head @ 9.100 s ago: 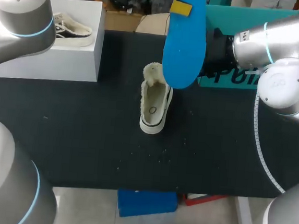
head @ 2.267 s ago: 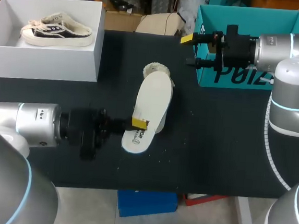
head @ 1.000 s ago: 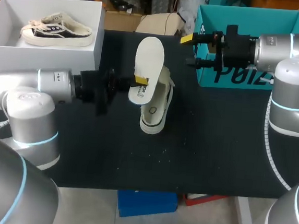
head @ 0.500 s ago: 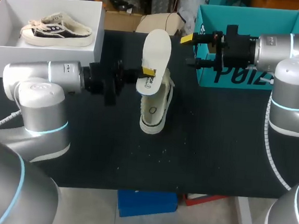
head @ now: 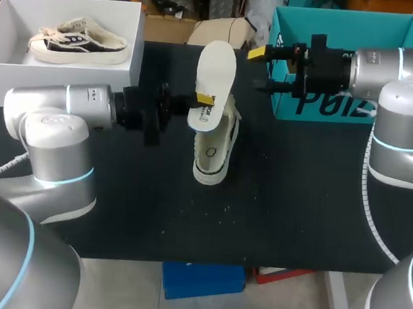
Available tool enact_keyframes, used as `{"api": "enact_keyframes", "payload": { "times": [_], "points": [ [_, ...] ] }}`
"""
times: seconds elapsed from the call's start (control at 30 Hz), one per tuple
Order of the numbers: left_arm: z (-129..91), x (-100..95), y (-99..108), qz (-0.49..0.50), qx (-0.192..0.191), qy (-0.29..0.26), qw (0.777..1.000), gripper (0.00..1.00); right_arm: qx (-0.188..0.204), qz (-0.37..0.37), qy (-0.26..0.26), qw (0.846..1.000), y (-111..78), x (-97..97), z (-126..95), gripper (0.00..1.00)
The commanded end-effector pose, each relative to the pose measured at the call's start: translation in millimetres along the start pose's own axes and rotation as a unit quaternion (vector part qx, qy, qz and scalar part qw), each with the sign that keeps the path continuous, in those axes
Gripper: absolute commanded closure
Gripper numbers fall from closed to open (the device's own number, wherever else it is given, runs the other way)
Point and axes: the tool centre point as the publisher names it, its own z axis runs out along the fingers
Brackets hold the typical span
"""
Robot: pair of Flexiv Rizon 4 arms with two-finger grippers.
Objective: Take the shoe out of the shoebox, open the shoe tongue, remove and reinsert the insole, then place the shoe into the shoebox
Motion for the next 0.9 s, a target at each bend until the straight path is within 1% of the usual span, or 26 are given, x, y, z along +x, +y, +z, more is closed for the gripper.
{"api": "enact_keyframes", "payload": {
  "times": [0.03, 0.07, 0.1, 0.17, 0.2, 0.23, 0.4, 0.47, 0.5, 0.6, 0.63, 0.9],
  "points": [
    [1, -0.4, -1, 0.001, 0.000, 0.002, 1.000, 1.00, 0.014, -0.001, 0.015, 1.000, 10.6, -9.2, 12, 0.01],
    [1, -0.4, -1, 0.001, 0.000, 0.002, 1.000, 1.00, 0.019, 0.001, 0.014, 1.000, 11.0, -10.5, 15, 0.16],
    [1, -0.4, -1, 0.001, 0.000, 0.002, 1.000, 1.00, 0.022, 0.001, 0.017, 1.000, 11.0, -11.2, 17, 0.09],
    [1, -0.4, -1, 0.001, 0.000, 0.002, 1.000, 1.00, 0.026, 0.002, 0.018, 0.999, 10.0, -11.9, 22, 0.10],
    [1, -0.4, -1, 0.001, 0.000, 0.002, 1.000, 1.00, 0.028, 0.003, 0.018, 0.999, 9.2, -12.7, 26, 0.12],
    [1, -0.4, -1, 0.001, 0.000, 0.002, 1.000, 1.00, 0.031, 0.004, 0.018, 0.999, 8.4, -13.5, 28, 0.16],
    [1, -0.4, -1, 0.001, 0.000, 0.002, 1.000, 1.00, 0.044, 0.008, 0.019, 0.999, 1.2, -13.4, 45, 0.19],
    [1, -0.4, -1, 0.001, 0.000, 0.002, 1.000, 1.00, 0.045, 0.009, 0.020, 0.999, -2.0, -14.1, 50, 0.24],
    [1, -0.4, -1, 0.001, 0.000, 0.002, 1.000, 1.00, 0.046, 0.010, 0.021, 0.999, -3.6, -14.8, 53, 0.27],
    [1, -0.4, -1, 0.001, 0.000, 0.002, 1.000, 1.00, 0.046, 0.016, 0.024, 0.999, -7.7, -15.5, 59, 0.46],
    [1, -0.4, -1, 0.001, 0.000, 0.002, 1.000, 1.00, 0.045, 0.016, 0.024, 0.999, -8.4, -16.0, 61, 0.50],
    [1, -0.4, -1, 0.001, 0.000, 0.002, 1.000, 1.00, 0.043, 0.023, 0.027, 0.998, -11.9, -19.4, 69, 0.53]
  ]
}}
